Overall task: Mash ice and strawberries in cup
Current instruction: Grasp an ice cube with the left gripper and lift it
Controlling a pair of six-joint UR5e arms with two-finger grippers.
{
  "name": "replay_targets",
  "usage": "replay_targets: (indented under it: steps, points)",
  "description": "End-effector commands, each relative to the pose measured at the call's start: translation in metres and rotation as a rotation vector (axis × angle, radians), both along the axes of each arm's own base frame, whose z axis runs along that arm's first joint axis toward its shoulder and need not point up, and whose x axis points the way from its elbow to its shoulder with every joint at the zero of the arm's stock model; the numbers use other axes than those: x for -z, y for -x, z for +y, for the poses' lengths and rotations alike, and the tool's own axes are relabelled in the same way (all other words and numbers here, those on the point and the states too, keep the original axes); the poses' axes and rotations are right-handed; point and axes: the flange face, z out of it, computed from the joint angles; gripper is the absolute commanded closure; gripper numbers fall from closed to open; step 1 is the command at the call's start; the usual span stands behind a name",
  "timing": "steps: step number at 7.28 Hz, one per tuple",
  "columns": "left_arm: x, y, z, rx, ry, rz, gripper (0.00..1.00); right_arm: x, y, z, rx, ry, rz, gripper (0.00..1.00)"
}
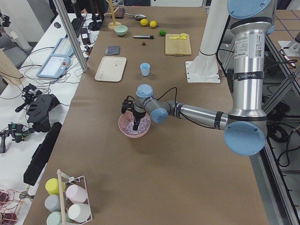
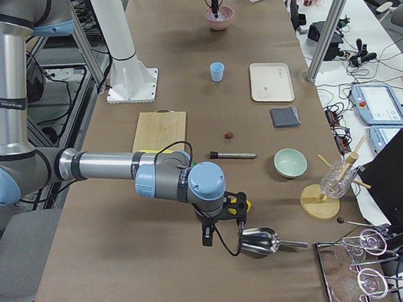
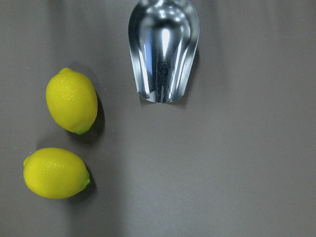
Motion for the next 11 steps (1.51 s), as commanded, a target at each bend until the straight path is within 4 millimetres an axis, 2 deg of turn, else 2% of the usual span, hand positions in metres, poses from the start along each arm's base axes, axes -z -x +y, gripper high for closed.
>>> replay_targets:
  steps: [1, 3, 5, 6, 7, 8, 9, 11]
  points:
    - [0.002, -0.008, 0.001, -0.013, -0.004, 0.001, 0.02, -0.001, 0.0, -0.002, 0.001, 0.002, 0.001, 0.0]
    - [0.004, -0.011, 0.002, -0.018, -0.012, 0.006, 0.05, -0.002, -0.001, -0.003, -0.001, 0.003, 0.001, 0.0]
    - [0.003, -0.008, 0.005, -0.018, -0.04, 0.025, 0.39, -0.002, -0.001, -0.003, -0.001, 0.004, 0.001, 0.0]
    - [0.002, -0.008, 0.006, -0.018, -0.037, 0.024, 0.51, -0.003, 0.0, -0.002, 0.001, 0.005, 0.001, 0.0]
    - [0.001, -0.007, 0.006, -0.017, -0.037, 0.022, 0.54, -0.003, -0.001, -0.002, -0.001, 0.005, -0.001, 0.0]
    - [0.001, -0.007, 0.006, -0.017, -0.037, 0.022, 0.63, -0.004, 0.0, 0.0, -0.001, 0.008, -0.001, 0.0]
    - [0.002, -0.006, 0.006, -0.014, -0.04, 0.023, 0.8, -0.004, 0.0, 0.0, 0.0, 0.009, -0.001, 0.0]
    - [0.014, 0.002, 0.004, 0.0, -0.057, 0.037, 0.97, -0.004, 0.0, 0.0, 0.0, 0.009, -0.001, 0.0]
